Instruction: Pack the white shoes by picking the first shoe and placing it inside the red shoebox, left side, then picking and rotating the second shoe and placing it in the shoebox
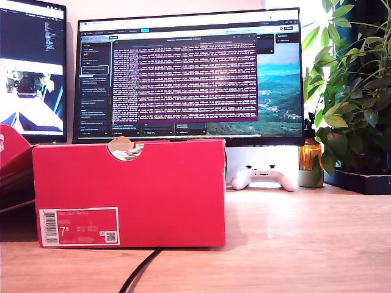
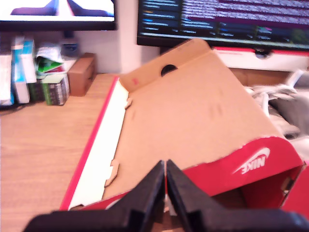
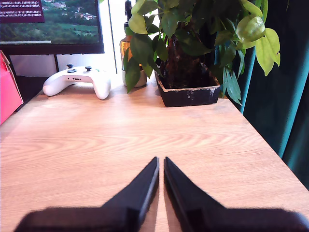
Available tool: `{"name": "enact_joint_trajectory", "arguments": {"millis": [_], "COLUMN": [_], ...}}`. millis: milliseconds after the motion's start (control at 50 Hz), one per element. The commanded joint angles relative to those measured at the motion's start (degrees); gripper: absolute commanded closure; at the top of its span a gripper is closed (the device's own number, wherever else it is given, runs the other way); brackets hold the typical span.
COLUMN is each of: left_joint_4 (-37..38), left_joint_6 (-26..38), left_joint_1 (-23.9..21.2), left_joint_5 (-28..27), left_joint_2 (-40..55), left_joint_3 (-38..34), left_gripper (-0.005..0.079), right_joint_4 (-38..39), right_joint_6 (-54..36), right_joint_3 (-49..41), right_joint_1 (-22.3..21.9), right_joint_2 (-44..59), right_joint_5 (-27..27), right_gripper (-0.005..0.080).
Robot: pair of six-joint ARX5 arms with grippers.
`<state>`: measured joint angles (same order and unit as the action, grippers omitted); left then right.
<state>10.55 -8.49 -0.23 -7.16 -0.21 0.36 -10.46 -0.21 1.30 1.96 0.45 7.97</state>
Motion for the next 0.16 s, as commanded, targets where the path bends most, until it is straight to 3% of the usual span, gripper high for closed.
{"name": "enact_joint_trajectory", "arguments": {"millis": [0, 140], "left_joint_4": [1.1, 1.1], "left_joint_6": [-0.1, -0.1], "left_joint_1": [0.0, 0.0], "left_joint_5": [0.4, 0.4], "left_joint_2": [-0.5, -0.5], "left_joint_3": [-1.8, -1.8], "left_gripper": [0.0761, 0.0761], "right_joint_4": [0.4, 0.4], "right_joint_6": [0.2, 0.2], "right_joint_3": [-0.8, -0.8], "right_joint_1": [0.3, 0.3], "right_joint_2": [-0.4, -0.4], "right_joint_5": [0.0, 0.0], "right_gripper": [0.0762, 0.0762]}}
